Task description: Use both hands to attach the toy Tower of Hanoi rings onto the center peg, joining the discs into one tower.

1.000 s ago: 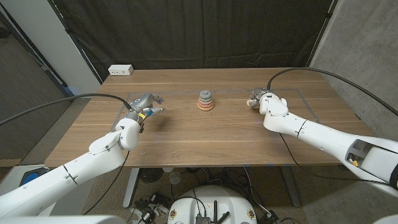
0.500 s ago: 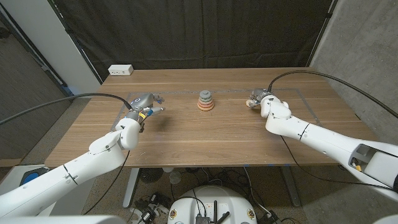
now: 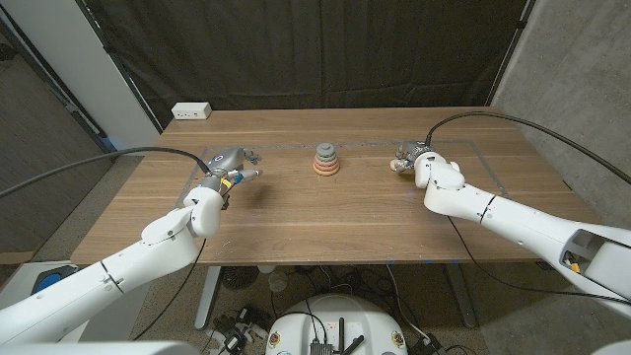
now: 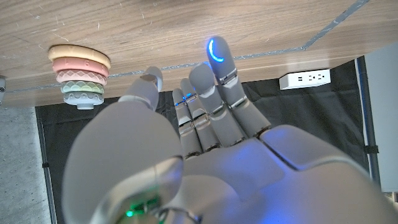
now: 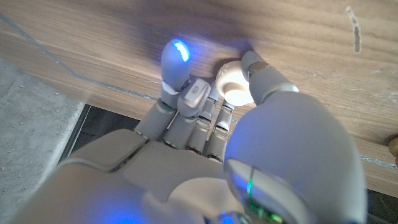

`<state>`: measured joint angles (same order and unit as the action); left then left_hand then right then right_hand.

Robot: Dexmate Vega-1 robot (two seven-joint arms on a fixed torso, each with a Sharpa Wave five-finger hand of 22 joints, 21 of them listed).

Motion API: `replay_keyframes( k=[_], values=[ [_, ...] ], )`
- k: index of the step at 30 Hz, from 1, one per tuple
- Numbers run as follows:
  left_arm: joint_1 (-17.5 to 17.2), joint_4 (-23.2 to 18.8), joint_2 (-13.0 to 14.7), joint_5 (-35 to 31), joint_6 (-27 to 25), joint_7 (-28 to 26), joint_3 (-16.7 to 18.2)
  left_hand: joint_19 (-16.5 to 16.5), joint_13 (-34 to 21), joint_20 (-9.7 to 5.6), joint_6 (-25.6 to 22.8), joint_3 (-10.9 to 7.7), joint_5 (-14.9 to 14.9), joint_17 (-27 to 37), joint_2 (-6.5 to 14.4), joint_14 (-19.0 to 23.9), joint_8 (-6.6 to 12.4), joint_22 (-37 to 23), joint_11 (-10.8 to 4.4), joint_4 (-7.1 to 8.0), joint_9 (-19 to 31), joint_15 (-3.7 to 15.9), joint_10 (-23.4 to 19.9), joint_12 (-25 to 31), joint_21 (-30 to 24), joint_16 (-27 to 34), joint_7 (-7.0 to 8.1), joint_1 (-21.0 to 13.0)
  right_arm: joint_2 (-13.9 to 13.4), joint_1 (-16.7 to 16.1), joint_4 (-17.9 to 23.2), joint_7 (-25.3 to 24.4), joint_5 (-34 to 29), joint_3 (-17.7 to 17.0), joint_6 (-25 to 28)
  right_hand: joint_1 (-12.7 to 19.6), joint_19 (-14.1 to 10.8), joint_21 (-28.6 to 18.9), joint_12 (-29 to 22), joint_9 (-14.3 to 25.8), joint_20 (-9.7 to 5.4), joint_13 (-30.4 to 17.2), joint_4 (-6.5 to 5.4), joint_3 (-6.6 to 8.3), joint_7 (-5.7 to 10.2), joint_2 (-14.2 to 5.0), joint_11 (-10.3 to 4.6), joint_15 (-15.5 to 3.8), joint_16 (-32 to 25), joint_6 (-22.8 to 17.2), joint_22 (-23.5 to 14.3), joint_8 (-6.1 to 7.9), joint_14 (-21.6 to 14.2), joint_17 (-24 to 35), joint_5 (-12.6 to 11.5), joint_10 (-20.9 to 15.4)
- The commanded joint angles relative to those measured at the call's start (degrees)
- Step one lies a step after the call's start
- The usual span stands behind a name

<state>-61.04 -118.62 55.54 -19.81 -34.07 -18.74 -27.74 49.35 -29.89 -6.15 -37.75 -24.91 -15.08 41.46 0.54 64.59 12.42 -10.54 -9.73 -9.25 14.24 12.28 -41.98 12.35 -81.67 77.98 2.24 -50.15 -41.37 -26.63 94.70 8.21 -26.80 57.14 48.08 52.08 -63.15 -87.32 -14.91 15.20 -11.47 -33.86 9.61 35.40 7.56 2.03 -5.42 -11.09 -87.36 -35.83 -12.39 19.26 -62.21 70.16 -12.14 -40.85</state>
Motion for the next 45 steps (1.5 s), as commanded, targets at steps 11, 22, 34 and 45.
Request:
replay_keyframes(
  k=[11, 22, 34, 45],
  values=[
    [0.59, 0.19, 0.04, -0.57, -0.06, 0.47, -0.31, -0.11, -0.25, -5.85, -0.68, -0.91, -0.29, 0.07, -0.19, 0.18, -0.21, -0.11, -0.12, -0.19, 0.17, 0.24, -0.40, -0.19, -0.03, -0.16, 0.00, 0.70, -2.05, 0.42, 3.66, 1.93, -3.57, -0.93, 0.11, -0.02, -0.81, -0.12, 0.69, -0.09, -1.18, -0.52, -0.23, 0.16, 1.55, -0.45, -6.07, -1.35, -0.77, -5.62, -0.33, 2.98, -0.82, 0.32, -0.36, -7.00],
    [0.66, 0.58, -0.11, -0.58, 0.13, 0.40, -0.30, -0.13, -0.32, -5.84, -0.77, -1.27, -0.30, 0.18, -0.33, 0.35, -0.25, -0.13, -0.14, -0.19, 0.25, 0.24, -0.56, -0.24, -0.19, -0.03, 0.05, 0.83, -3.13, 0.15, 6.08, 3.08, -5.71, -1.66, 0.23, -0.01, -1.01, -0.12, 0.86, -0.19, -1.18, -0.60, -0.23, 0.20, 1.56, -0.56, -6.11, -1.35, -0.90, -6.11, -0.44, 3.18, -1.07, 0.33, -0.39, -7.62],
    [0.58, 0.90, -0.20, -0.33, 0.65, 0.32, -0.27, -0.23, -0.27, -5.84, -0.88, -1.64, -0.28, 0.30, -0.24, 0.39, -0.25, -0.11, -0.24, -0.15, 0.32, 0.24, -0.68, -0.31, -0.26, 0.05, 0.05, 0.94, -4.67, 0.05, 9.62, 5.59, -7.88, -2.87, 0.63, -0.02, -1.08, -0.09, 0.96, -0.25, -1.18, -0.68, -0.24, 0.23, 1.57, -0.62, -6.08, -1.35, -0.94, -6.29, -0.47, 3.25, -1.18, 0.33, -0.42, -7.93],
    [0.52, 0.68, -0.08, -0.49, 0.60, 0.46, -0.31, -0.20, -0.34, -5.84, -1.08, -1.74, -0.26, 0.31, -0.40, 0.41, -0.20, -0.13, -0.27, -0.21, 0.35, 0.23, -0.87, -0.26, -0.38, 0.07, 0.08, 1.00, -5.98, -0.02, 12.77, 8.22, -9.99, -3.99, 1.05, -0.25, -1.17, 0.03, 1.17, -0.41, -1.18, -0.94, -0.32, 0.25, 1.50, -0.79, -6.00, -1.35, -0.95, -6.99, -0.51, 3.53, -1.35, 0.33, -0.51, -8.80]
  ],
)
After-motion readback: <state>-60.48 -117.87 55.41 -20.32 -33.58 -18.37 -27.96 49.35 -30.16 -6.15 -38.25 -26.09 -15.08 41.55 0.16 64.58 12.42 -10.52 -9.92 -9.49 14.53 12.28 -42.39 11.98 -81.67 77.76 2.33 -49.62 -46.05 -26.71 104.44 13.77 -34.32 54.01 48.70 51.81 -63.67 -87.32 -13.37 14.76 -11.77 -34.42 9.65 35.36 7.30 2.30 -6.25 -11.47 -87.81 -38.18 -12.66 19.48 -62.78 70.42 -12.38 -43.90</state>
